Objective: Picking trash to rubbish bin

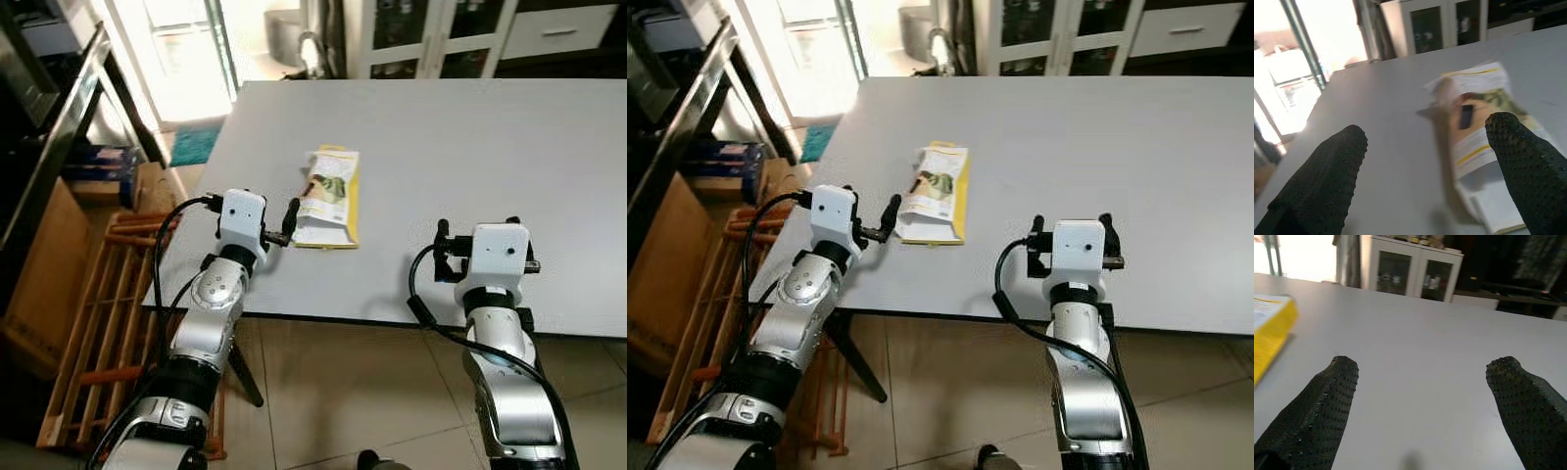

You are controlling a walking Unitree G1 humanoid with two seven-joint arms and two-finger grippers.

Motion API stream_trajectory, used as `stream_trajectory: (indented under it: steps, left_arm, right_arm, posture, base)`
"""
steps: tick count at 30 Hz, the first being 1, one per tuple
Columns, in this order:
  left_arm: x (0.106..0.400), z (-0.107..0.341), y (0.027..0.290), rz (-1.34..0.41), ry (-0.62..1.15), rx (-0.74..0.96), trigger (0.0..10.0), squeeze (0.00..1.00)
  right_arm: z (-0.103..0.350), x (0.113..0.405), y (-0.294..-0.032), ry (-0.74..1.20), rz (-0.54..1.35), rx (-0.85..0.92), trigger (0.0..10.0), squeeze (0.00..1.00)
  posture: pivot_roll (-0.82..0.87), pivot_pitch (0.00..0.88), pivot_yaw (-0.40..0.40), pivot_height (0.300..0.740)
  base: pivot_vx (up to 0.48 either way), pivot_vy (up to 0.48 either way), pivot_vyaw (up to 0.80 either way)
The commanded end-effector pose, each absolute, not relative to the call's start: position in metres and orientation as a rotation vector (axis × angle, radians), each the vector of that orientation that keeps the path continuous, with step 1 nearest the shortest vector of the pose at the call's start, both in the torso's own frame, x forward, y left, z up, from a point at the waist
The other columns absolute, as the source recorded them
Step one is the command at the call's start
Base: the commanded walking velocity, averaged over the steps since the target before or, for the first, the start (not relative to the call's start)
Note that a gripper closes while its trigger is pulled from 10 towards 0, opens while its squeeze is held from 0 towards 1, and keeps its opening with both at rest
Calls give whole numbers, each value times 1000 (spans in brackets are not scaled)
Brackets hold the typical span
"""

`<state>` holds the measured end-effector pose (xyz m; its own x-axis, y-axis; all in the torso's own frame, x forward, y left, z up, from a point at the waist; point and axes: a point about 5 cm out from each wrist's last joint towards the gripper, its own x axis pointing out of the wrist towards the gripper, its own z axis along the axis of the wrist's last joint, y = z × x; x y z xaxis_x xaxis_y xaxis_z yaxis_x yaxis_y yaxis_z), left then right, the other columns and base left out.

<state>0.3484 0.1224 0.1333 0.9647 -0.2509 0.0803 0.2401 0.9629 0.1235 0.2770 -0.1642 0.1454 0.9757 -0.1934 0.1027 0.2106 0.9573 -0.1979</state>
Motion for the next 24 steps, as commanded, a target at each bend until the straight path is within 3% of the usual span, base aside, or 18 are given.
stream_trajectory:
  steps: [1, 8, 17, 24]
  left_arm:
    - [351, 136, 127, -229, -89, 129, 10000, 0]
    - [348, 134, 142, -224, -69, 151, 10000, 0]
    - [332, 152, 165, -412, -124, 223, 10000, 0]
    - [318, 157, 179, -551, 16, 193, 10000, 0]
  right_arm:
    - [149, 281, -161, -95, -193, -181, 10000, 0]
    - [154, 290, -158, -99, -166, -149, 10000, 0]
    - [148, 296, -156, -50, -128, -72, 10000, 0]
    - [157, 310, -151, -61, -29, 21, 10000, 0]
  posture:
    - [-72, 65, 80, 740]
    - [-37, 115, 87, 740]
    - [25, 197, 90, 740]
    - [76, 253, 96, 740]
  base:
    - [0, 0, 0]
    - [0, 0, 0]
    - [0, 0, 0]
    - [0, 0, 0]
